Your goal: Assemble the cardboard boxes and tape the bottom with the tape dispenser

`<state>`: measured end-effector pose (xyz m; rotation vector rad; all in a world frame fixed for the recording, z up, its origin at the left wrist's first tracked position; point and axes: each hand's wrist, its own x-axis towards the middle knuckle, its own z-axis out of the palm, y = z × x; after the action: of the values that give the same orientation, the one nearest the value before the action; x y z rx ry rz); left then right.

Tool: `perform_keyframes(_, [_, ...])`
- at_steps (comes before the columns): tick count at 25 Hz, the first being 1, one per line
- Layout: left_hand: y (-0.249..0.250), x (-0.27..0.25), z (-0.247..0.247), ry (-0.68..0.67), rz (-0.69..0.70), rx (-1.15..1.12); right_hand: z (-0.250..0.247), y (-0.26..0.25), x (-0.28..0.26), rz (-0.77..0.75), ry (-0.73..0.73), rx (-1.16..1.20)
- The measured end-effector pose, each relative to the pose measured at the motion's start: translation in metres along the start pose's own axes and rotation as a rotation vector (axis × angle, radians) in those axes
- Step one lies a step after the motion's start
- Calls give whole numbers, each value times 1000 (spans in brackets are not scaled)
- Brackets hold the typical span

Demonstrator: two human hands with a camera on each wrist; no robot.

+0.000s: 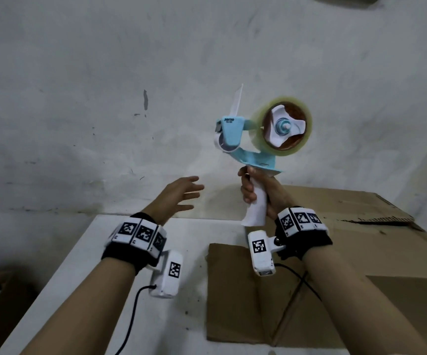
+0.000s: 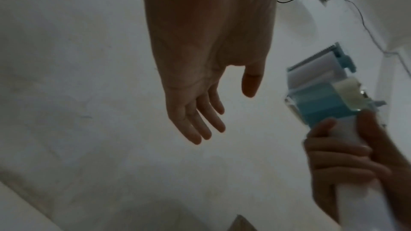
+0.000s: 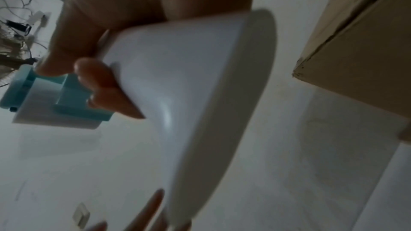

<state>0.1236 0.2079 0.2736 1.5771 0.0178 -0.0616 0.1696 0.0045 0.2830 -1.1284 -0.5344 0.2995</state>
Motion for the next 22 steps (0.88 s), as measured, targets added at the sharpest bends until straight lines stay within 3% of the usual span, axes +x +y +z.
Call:
perform_keyframes(6, [11, 6, 49, -205, -87, -519, -11, 1, -12, 62, 60, -128])
perform_keyframes(12, [4, 20, 78, -12, -73, -737, -48, -25, -33, 97, 123, -273])
perform_keyframes(17, [9, 32, 117, 58, -103, -709, -88, -52, -41, 107, 115, -379])
perform_keyframes(22, [14, 53, 157, 275, -84, -532, -137, -93, -52, 109, 15, -576])
